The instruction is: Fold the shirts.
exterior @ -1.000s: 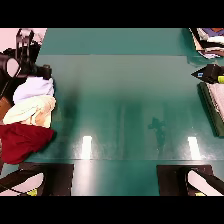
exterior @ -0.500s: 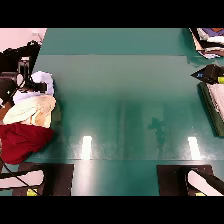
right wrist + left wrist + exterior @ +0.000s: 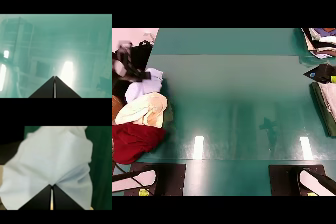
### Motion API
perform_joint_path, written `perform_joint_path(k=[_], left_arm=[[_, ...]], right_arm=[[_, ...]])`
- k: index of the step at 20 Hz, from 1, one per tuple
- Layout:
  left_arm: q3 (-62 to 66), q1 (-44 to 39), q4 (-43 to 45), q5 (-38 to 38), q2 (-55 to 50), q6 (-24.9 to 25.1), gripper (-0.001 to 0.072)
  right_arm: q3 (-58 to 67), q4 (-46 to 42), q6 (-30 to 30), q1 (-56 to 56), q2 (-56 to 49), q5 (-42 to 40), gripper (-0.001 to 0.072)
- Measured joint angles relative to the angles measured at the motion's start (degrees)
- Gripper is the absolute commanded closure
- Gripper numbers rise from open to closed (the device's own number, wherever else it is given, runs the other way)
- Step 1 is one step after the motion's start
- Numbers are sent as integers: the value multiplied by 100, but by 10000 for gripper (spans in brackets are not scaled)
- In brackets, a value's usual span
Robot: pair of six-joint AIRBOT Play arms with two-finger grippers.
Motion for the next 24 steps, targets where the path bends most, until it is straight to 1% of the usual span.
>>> perform_joint_path(k=[2, 4, 8, 11, 14, 15, 16, 17, 19, 21, 23, 24], left_arm=[[605, -131, -66, -273, 514, 50, 687], [1281, -446, -146, -688, 1064, 245, 687], [2238, -1633, -339, -1392, 1849, 614, 687], [2402, -2756, -511, -1759, 1912, 656, 687], [2234, -3928, -1016, -1873, 1528, 616, 682], [2170, -4269, -1198, -1840, 1327, 621, 473], [2116, -4610, -1379, -1788, 1067, 651, 149], [2079, -4878, -1502, -1751, 817, 691, 65], [2026, -5230, -1683, -1683, 339, 756, 65], [2011, -5281, -1596, -1646, 48, 798, 65], [2017, -5001, -1316, -1648, -105, 811, 65], [2024, -4732, -1200, -1665, -162, 807, 65]], right_arm=[[304, 17, -2, 0, 0, 0, 696], [706, 28, -2, 0, 0, -2, 696], [1491, 31, -2, 0, 2, -33, 696], [1902, 33, -2, 0, 7, -20, 696], [2083, 31, -2, 0, 7, 55, 696], [2114, 31, -4, 0, 7, 98, 696], [2140, 31, -2, 0, 7, 160, 696], [2155, 28, -4, 0, 7, 214, 696], [2177, 26, -4, 0, 7, 352, 696], [2188, 20, -4, 0, 7, 472, 696], [2192, 13, -4, 0, 7, 566, 696], [2194, 11, -2, 0, 7, 590, 696]])
